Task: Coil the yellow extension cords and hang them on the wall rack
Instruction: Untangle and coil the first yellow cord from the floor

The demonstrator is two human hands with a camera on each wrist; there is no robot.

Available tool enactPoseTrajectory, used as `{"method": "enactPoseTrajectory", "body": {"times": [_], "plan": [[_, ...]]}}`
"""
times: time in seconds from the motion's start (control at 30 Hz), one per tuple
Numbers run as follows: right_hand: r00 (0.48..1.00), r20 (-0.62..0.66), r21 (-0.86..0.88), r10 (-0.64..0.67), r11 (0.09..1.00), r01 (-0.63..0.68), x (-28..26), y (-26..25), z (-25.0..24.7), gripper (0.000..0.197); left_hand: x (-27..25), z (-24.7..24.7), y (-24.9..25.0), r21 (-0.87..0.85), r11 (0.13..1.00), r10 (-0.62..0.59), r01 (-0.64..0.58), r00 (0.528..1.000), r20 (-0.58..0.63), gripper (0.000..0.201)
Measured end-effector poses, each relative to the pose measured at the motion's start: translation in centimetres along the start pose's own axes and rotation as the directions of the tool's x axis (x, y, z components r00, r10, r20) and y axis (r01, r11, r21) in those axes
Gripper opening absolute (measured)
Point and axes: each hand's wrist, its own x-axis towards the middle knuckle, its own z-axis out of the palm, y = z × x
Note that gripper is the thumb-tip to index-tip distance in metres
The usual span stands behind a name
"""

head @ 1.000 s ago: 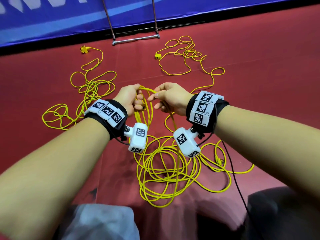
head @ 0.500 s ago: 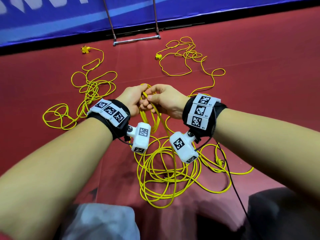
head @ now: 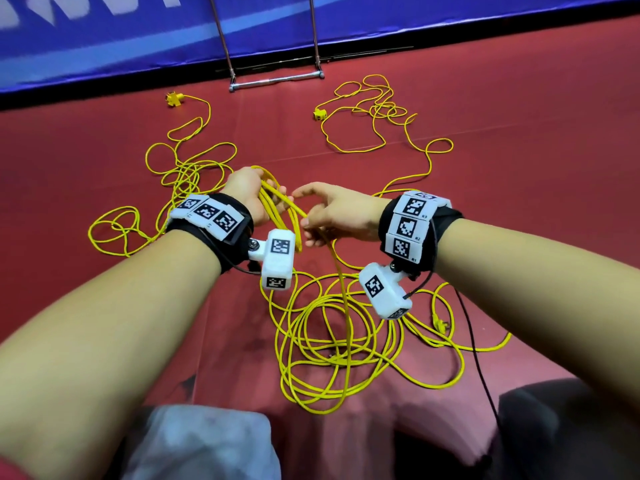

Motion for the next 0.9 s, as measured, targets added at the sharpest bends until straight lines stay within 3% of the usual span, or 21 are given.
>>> {"method": "enactPoseTrajectory", "body": {"times": [0.07, 0.17, 0.23, 0.3, 0.37, 0.4, 0.5, 0.6, 0.9], "plan": [[0.999, 0.0, -0.037, 0.045, 0.998, -0.045, 0.0, 0.6, -1.0, 0.027, -0.5, -0.6, 0.5, 0.072, 0.994, 0.092, -0.088, 0.994, -0.062, 0.028], [0.993, -0.016, -0.259, 0.115, 0.959, -0.115, 0.1, 2.6, -2.2, 0.014, -0.8, -1.4, 1.5, -0.061, 0.992, 0.104, -0.111, 0.988, -0.118, 0.021], [0.985, -0.022, -0.462, 0.169, 0.872, -0.16, 0.1, 4.5, -3.3, 0.008, -2.0, -1.7, 1.9, -0.022, 0.994, 0.098, -0.103, 0.981, -0.17, 0.039], [0.975, -0.037, -0.64, 0.217, 0.745, -0.19, -0.2, 5.8, -4.6, 0.003, -1.7, -3.0, 2.0, 0.07, 0.985, 0.165, -0.155, 0.971, -0.173, 0.042], [0.971, -0.079, -0.761, 0.224, 0.615, -0.204, -0.5, 6.7, -5.8, 0.008, 0.1, -4.0, 2.2, 0.031, 0.973, 0.231, -0.229, 0.963, -0.138, 0.039], [0.97, -0.107, -0.796, 0.218, 0.566, -0.215, -0.6, 6.9, -6.2, 0.011, 0.5, -4.2, 2.5, -0.08, 0.971, 0.212, -0.225, 0.967, -0.141, 0.039], [0.953, -0.175, -0.853, 0.248, 0.445, -0.272, -1.1, 7.7, -7.1, 0.012, 0.8, -4.1, 3.2, -0.349, 0.919, 0.142, -0.181, 0.981, -0.135, 0.04], [0.923, -0.225, -0.887, 0.311, 0.326, -0.326, -1.7, 8.6, -7.5, 0.019, 0.7, -3.9, 3.5, -0.29, 0.936, 0.182, -0.199, 0.98, -0.086, 0.038], [0.926, -0.359, -0.881, 0.115, 0.286, -0.377, -1.0, 5.7, -7.4, 0.036, 1.0, -3.4, 2.5, -0.019, 0.994, 0.112, -0.111, 0.989, 0.098, 0.033]]}}
